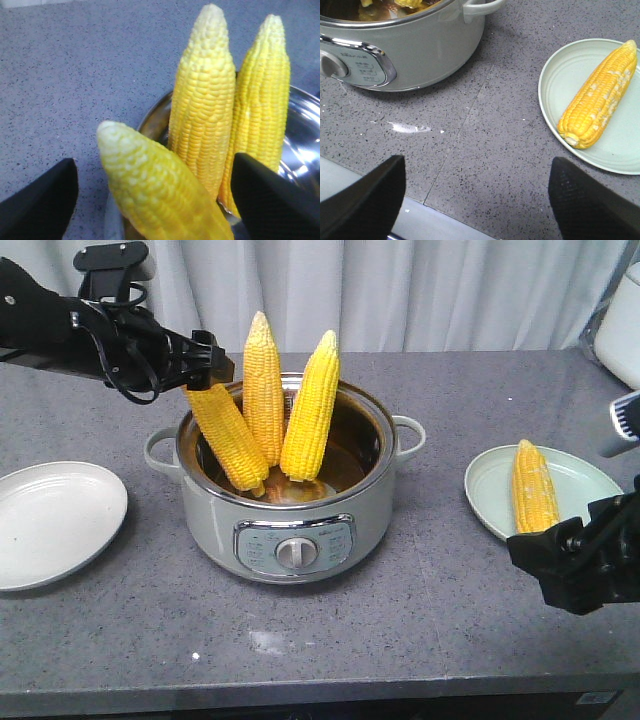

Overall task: Distribute corn equally
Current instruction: 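Grasp the corn cob nearest the left gripper in the pot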

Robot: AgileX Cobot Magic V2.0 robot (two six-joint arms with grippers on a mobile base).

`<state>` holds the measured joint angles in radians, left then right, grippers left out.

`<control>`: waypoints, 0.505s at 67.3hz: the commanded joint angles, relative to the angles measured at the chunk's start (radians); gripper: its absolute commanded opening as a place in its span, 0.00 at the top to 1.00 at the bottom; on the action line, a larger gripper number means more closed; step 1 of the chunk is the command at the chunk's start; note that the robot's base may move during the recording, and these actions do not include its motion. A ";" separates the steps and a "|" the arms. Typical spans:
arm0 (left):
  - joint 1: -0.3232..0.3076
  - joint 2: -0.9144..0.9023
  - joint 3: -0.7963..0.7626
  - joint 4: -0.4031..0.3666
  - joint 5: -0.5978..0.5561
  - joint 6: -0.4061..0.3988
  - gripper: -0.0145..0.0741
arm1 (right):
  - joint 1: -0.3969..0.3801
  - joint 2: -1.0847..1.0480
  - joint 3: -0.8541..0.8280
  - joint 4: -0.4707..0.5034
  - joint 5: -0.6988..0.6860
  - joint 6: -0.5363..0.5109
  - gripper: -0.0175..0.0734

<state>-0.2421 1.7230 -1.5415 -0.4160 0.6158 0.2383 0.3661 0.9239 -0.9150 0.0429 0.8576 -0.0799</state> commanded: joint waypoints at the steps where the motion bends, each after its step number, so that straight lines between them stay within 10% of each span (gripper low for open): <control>1: 0.003 -0.019 -0.034 -0.043 -0.088 -0.014 0.17 | 0.001 -0.008 -0.025 0.000 -0.055 -0.006 0.20; 34: 0.002 0.004 -0.034 -0.216 -0.073 0.269 0.34 | 0.001 -0.008 -0.025 0.000 -0.055 -0.005 0.20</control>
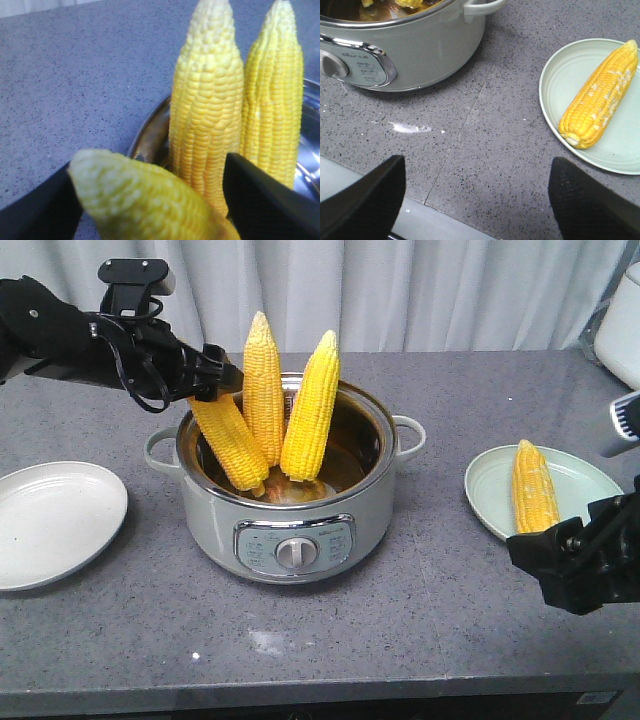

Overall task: Distribute corn equally
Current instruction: 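Grasp the corn cob nearest the left gripper in the pot, then lift the cob out and lower it onto the beige plate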

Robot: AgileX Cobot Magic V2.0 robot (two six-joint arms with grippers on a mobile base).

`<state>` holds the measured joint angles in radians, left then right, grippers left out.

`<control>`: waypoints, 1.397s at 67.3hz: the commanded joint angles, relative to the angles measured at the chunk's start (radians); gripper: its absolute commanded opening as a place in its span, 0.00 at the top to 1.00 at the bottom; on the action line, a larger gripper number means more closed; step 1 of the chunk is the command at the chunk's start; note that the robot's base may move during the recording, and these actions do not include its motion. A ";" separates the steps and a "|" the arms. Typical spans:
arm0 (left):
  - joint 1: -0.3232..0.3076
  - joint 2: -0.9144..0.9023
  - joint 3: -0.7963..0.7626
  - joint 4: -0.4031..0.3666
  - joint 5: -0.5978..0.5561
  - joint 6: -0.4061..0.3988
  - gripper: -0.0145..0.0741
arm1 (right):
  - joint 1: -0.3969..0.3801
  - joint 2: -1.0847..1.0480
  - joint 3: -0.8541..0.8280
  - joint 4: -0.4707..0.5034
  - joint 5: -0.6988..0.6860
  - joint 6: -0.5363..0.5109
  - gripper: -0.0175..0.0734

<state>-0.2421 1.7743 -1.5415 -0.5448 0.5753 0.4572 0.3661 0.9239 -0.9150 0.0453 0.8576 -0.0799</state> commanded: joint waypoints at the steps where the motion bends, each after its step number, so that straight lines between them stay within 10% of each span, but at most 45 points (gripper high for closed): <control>1: 0.002 -0.047 -0.034 -0.098 -0.030 0.061 0.36 | 0.001 -0.008 -0.025 -0.003 -0.055 -0.005 0.20; 21: 0.002 -0.047 -0.034 -0.234 0.001 0.116 0.63 | 0.001 -0.008 -0.025 -0.003 -0.055 -0.006 0.20; 63: 0.002 -0.190 -0.169 -0.218 0.047 0.139 0.63 | 0.001 -0.008 -0.025 -0.003 -0.055 -0.006 0.20; 78: 0.002 -0.276 -0.254 -0.072 0.208 0.121 0.62 | 0.001 -0.008 -0.025 -0.003 -0.055 -0.006 0.20; 94: 0.002 -0.365 -0.264 0.307 0.312 -0.110 0.62 | 0.001 -0.008 -0.025 -0.003 -0.055 -0.006 0.20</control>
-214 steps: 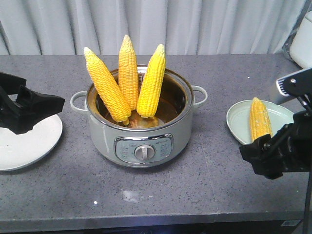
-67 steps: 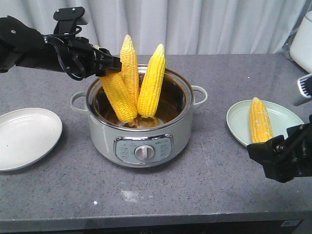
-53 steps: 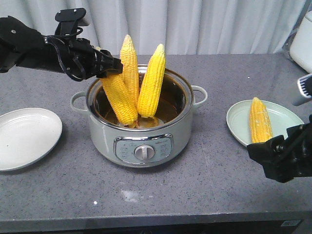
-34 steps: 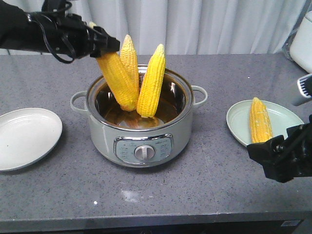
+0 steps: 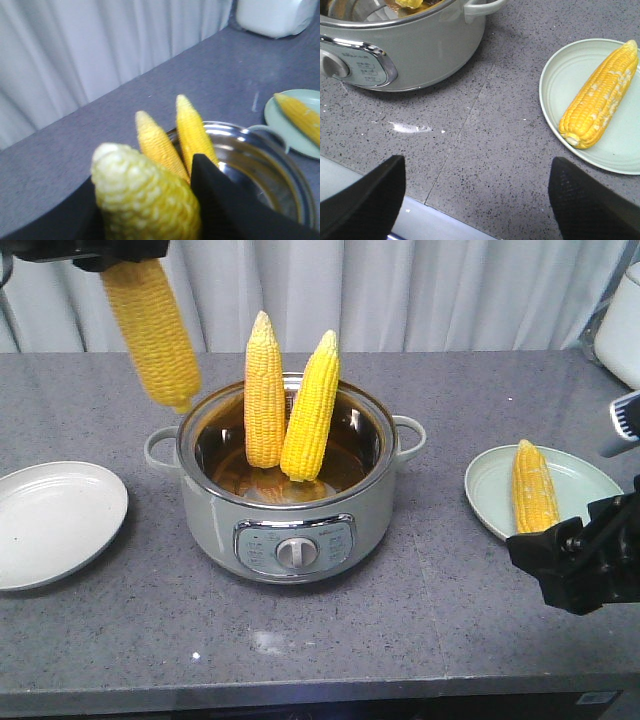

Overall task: Distribute corn equally
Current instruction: 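Lift the cob out and lower it onto the beige plate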

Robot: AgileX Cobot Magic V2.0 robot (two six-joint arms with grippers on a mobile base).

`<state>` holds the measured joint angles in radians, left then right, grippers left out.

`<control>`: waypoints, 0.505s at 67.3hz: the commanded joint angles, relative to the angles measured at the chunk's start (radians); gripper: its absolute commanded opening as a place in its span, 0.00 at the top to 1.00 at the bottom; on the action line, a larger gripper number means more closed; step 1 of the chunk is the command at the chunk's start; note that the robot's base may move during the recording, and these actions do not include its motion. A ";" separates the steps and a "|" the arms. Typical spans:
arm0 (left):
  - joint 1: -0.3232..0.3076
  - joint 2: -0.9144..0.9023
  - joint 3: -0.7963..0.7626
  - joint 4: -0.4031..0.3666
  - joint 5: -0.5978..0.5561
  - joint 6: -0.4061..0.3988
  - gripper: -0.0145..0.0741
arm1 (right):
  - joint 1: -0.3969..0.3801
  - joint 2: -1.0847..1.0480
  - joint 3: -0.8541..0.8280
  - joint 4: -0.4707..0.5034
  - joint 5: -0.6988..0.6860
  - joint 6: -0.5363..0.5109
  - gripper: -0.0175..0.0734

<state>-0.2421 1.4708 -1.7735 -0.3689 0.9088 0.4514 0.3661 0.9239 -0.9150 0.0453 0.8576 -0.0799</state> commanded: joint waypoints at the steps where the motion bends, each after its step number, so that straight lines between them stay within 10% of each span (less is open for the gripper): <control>1: 0.002 -0.066 -0.032 0.167 -0.011 -0.130 0.62 | 0.001 -0.008 -0.025 -0.003 -0.055 -0.006 0.20; 19: 0.002 -0.050 -0.031 0.573 0.190 -0.388 0.61 | 0.001 -0.008 -0.025 -0.003 -0.055 -0.005 0.20; 34: 0.021 0.002 -0.031 0.659 0.297 -0.413 0.61 | 0.001 -0.008 -0.025 -0.003 -0.055 -0.005 0.20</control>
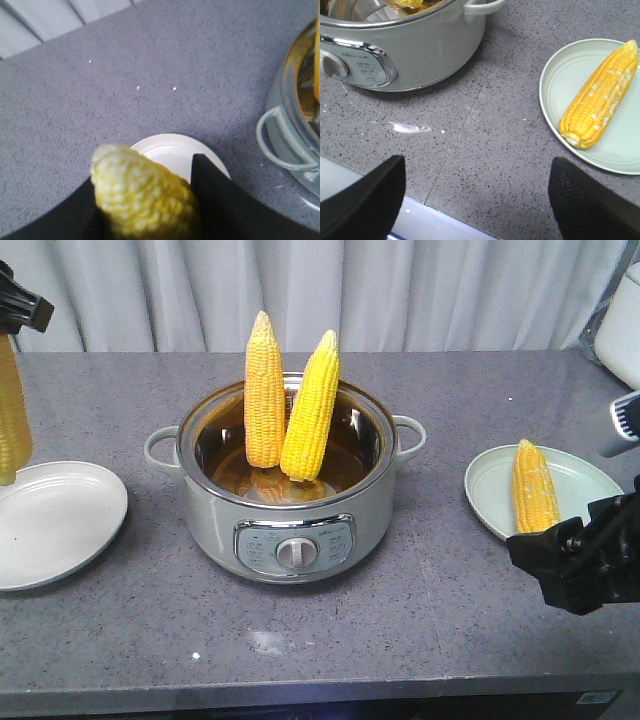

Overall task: Distribute corn equally
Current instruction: 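Lift the cob out and lower it onto the beige plate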

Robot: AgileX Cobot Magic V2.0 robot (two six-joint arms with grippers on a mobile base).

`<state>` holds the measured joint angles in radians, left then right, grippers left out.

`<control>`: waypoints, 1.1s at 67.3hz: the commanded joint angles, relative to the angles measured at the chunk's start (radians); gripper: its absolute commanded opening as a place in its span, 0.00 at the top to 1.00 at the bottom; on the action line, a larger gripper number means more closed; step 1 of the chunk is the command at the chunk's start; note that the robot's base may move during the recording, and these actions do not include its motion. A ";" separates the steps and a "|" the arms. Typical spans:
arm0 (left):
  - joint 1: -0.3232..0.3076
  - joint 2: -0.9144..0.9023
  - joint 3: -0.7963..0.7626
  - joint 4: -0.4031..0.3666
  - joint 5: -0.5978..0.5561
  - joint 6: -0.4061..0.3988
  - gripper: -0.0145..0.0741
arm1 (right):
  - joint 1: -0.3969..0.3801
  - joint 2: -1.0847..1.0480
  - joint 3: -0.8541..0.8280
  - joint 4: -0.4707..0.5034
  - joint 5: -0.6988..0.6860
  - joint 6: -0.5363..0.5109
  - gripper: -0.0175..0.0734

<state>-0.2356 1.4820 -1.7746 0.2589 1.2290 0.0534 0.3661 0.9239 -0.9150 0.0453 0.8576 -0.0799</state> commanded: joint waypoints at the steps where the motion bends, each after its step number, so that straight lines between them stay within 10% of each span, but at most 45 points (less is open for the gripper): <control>1: 0.019 -0.003 -0.030 0.031 -0.022 -0.015 0.61 | 0.001 -0.008 -0.025 -0.003 -0.055 -0.005 0.20; 23: 0.124 0.143 -0.030 0.028 0.003 -0.015 0.59 | 0.001 -0.008 -0.025 -0.003 -0.055 -0.006 0.20; 74: 0.127 0.374 -0.030 0.011 0.004 -0.015 0.47 | 0.001 -0.008 -0.025 -0.003 -0.055 -0.006 0.20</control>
<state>-0.1079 1.8872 -1.7746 0.2641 1.2481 0.0493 0.3661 0.9239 -0.9150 0.0453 0.8576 -0.0799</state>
